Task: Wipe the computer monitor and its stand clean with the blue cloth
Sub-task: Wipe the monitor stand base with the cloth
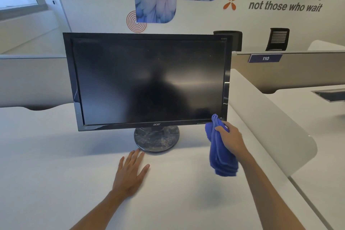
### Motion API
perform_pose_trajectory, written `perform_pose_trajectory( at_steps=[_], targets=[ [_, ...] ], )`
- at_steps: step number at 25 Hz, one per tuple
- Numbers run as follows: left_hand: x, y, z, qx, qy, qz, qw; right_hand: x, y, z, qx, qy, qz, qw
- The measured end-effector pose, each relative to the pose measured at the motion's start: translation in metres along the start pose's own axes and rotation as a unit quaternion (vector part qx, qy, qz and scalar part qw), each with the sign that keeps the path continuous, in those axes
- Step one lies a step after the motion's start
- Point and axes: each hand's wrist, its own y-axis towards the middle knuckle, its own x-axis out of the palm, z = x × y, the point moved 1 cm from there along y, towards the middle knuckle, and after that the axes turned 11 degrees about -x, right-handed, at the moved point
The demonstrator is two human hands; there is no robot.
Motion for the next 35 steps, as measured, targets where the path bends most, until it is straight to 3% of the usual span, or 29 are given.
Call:
perform_pose_trajectory(
  at_steps=[2, 4, 6, 8, 9, 11, 13, 14, 16, 19, 22, 28, 32, 35],
  targets=[
    [-0.001, 0.001, -0.001, 0.005, -0.013, -0.005, 1.000, 0.015, -0.026, -0.006, 0.096, 0.248, 0.004, 0.964],
    [-0.003, 0.001, -0.004, 0.006, -0.021, -0.008, 1.000, 0.035, -0.049, -0.005, 0.159, 0.428, 0.007, 0.890],
    [-0.007, 0.001, -0.013, -0.003, -0.021, -0.001, 1.000, 0.058, -0.062, -0.004, 0.183, 0.534, 0.031, 0.825],
    [-0.011, 0.002, -0.029, -0.021, -0.011, 0.005, 1.000, 0.086, -0.065, -0.002, 0.201, 0.548, 0.018, 0.812],
    [-0.013, 0.004, -0.038, -0.030, -0.003, 0.006, 1.000, 0.099, -0.064, -0.001, 0.201, 0.519, 0.000, 0.831],
    [-0.018, 0.006, -0.057, -0.043, 0.007, 0.010, 0.999, 0.120, -0.058, 0.005, 0.153, 0.403, -0.017, 0.902],
    [-0.021, 0.009, -0.068, -0.044, 0.005, 0.009, 0.999, 0.126, -0.047, 0.013, 0.065, 0.140, 0.011, 0.988],
    [-0.022, 0.010, -0.070, -0.041, 0.006, 0.006, 0.999, 0.127, -0.041, 0.015, 0.011, -0.018, 0.017, 1.000],
    [-0.022, 0.011, -0.069, -0.032, 0.012, 0.002, 0.999, 0.127, -0.026, 0.010, -0.041, -0.226, -0.004, 0.973],
    [-0.020, 0.013, -0.072, -0.021, 0.028, -0.005, 0.999, 0.140, -0.005, 0.005, -0.054, -0.374, -0.084, 0.922],
    [-0.018, 0.014, -0.073, -0.024, 0.045, -0.002, 0.999, 0.167, -0.006, -0.004, -0.070, -0.438, -0.160, 0.882],
    [-0.018, 0.018, -0.074, -0.026, 0.045, 0.006, 0.999, 0.222, -0.007, -0.041, -0.077, -0.518, -0.199, 0.829],
    [-0.016, 0.019, -0.072, -0.028, 0.040, 0.000, 0.999, 0.259, -0.018, -0.059, -0.164, -0.458, -0.234, 0.842],
    [-0.017, 0.020, -0.075, -0.020, 0.043, -0.004, 0.999, 0.244, -0.016, -0.060, -0.186, -0.375, -0.204, 0.885]
  ],
)
